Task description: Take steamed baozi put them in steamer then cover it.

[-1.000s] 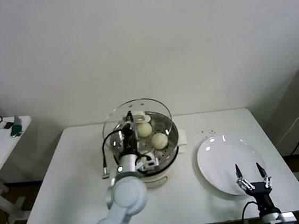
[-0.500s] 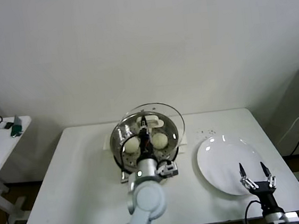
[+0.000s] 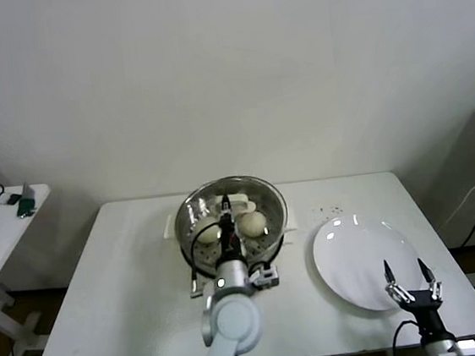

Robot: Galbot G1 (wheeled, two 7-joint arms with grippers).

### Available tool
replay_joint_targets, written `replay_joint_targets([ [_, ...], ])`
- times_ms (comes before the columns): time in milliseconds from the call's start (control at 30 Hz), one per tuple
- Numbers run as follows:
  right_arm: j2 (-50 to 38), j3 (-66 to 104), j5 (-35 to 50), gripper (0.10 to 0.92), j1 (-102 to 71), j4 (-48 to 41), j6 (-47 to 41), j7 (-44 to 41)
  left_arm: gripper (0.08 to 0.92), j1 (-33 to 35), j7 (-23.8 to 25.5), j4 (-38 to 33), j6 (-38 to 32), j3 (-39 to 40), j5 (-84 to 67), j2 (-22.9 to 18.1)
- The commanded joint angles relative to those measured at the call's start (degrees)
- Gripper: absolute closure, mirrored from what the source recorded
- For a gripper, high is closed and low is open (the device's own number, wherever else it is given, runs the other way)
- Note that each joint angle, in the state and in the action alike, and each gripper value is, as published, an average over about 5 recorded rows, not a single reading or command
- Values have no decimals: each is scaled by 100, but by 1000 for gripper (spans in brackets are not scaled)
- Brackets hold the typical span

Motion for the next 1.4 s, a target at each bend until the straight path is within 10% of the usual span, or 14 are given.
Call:
replay_joint_targets([
  [33, -4, 33, 7, 203, -23, 3, 31, -8, 856, 47, 5, 81, -36, -64, 69, 122],
  [1067, 22, 15, 46, 203, -3, -12, 26, -59, 854, -35, 295, -121, -6, -12, 98, 216],
  [1400, 20, -53, 48, 203, 63, 9, -40, -63, 610, 87, 428, -767, 41, 153, -369, 570],
])
